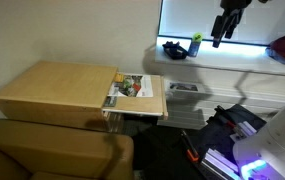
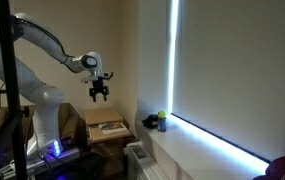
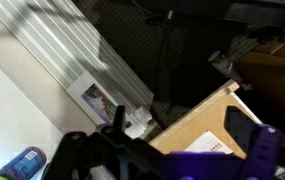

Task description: Close the upper drawer

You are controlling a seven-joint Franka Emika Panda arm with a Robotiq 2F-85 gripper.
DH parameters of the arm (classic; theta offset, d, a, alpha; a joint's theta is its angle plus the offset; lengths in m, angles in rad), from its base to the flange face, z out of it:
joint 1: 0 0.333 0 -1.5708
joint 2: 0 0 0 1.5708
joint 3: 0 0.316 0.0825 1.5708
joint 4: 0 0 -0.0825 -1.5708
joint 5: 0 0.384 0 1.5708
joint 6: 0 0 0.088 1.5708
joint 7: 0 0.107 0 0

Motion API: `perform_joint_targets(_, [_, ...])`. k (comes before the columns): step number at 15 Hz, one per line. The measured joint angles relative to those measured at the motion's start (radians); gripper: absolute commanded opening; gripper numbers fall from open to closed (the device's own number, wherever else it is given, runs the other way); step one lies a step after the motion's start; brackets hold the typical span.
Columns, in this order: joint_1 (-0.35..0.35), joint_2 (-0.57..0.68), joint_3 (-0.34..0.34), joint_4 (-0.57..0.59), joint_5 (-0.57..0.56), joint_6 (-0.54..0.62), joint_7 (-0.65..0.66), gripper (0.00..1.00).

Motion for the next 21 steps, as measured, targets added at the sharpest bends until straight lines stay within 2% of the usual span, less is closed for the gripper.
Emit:
perform_joint_targets(3, [-0.023, 0.167, -0.002, -0.001, 0.011, 0.107, 0.137, 1.00])
perform_joint_targets(10, [-0.126, 0.609, -0.017, 0.061, 0.015, 0.492, 0.361, 1.00])
perform_joint_targets(14, [-0.116, 0.818, -0.004, 0.160, 0.000, 0.517, 0.417, 1.00])
perform_joint_targets(19, [-0.109, 0.849, -0.008, 0.183, 0.009, 0.518, 0.421, 1.00])
perform_joint_targets(21, [-0.103, 0.888, -0.009, 0.186, 0.032, 0.559, 0.453, 1.00])
